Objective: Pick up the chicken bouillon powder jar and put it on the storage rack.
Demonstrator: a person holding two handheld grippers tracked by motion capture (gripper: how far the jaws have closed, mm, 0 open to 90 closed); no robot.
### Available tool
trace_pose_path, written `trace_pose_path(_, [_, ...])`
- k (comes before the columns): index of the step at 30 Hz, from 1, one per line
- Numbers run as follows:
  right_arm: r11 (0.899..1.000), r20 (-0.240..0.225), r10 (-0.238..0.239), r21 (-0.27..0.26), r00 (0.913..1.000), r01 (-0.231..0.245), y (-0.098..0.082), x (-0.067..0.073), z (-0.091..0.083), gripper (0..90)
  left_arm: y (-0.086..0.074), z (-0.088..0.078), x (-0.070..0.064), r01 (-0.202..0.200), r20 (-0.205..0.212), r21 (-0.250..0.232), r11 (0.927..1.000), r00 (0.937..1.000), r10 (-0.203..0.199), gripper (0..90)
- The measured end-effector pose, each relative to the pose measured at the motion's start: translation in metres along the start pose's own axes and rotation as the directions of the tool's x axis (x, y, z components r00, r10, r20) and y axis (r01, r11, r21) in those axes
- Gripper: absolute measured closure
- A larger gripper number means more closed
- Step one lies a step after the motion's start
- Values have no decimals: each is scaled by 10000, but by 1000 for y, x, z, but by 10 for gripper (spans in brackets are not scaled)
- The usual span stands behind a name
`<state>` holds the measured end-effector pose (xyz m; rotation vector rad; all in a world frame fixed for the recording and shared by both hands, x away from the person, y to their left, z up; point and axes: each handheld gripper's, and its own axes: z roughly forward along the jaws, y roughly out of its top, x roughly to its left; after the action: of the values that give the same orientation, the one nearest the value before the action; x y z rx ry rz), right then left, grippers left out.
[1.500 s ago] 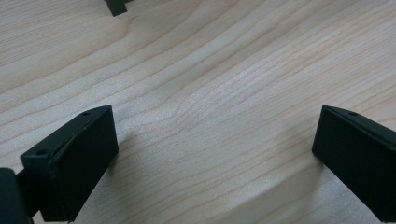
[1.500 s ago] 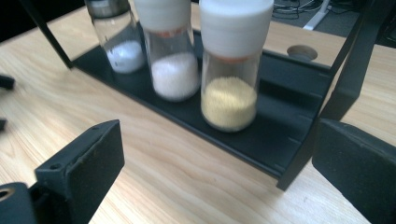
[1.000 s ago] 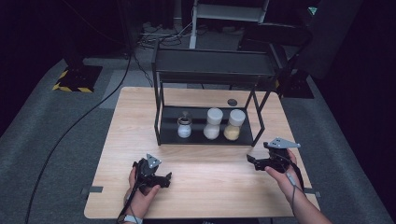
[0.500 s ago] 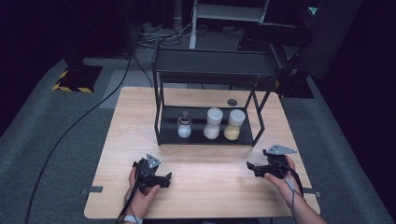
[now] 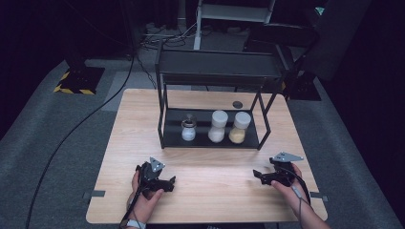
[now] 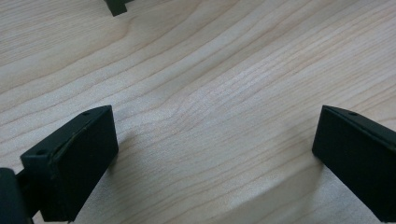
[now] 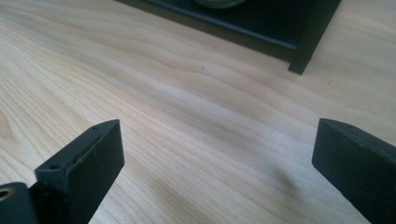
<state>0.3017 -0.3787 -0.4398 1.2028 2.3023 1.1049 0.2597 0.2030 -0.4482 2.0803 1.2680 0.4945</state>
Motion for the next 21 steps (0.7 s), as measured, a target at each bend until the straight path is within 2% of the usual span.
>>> trace_pose_path(6, [9995,-66,167,274,9998,-165,-8,-3,7,24,0,0,0,6,0,-1,10000,10000,-6,3])
trace_pose_path(13, [9988,45,-336,362,9994,334,-8,1,7,22,0,0,0,7,-5,-2,10000,10000,-7,3])
trace_pose_path(16, [9943,199,-892,606,9958,878,-5,7,8,0,0,0,0,2,-1,-1,10000,10000,-2,3])
trace_pose_path(21, [9942,195,-887,629,9959,873,-4,7,9,0,0,0,0,7,-1,-2,10000,10000,-7,3])
